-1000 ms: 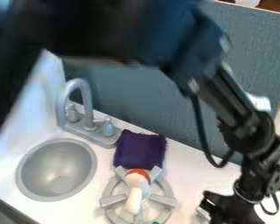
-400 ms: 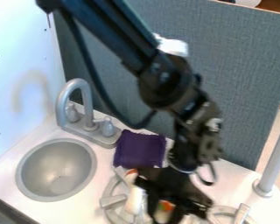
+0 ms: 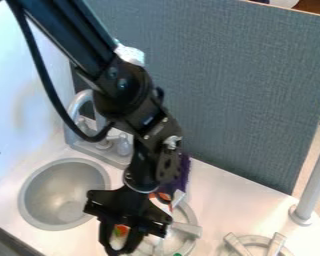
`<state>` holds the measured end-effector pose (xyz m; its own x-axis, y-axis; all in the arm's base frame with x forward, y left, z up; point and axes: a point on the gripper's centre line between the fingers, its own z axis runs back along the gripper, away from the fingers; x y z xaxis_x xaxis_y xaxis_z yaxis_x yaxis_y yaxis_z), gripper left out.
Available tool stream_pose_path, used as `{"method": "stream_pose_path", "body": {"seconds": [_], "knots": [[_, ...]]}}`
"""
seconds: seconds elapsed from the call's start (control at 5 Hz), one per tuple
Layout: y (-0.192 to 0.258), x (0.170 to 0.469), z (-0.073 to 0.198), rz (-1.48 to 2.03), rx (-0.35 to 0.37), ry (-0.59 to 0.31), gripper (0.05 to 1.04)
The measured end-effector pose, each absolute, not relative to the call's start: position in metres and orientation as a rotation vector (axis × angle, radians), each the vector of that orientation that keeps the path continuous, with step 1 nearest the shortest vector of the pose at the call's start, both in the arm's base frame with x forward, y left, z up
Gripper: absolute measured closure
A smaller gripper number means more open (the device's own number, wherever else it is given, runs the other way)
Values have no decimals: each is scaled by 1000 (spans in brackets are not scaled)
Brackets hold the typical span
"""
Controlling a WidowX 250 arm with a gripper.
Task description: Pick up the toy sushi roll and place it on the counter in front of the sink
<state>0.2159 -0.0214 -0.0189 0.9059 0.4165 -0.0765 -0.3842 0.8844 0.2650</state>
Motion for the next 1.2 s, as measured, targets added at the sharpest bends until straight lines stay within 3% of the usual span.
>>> {"method": "stream_pose_path", "body": {"seconds": [0.4,0.6,1.0,1.2], "knots": [[53,230,-40,586,263,103,628],[78,234,-55,677,193,160,628],[72,230,-84,703,145,258,628],[71,226,-92,718,157,276,628]]}}
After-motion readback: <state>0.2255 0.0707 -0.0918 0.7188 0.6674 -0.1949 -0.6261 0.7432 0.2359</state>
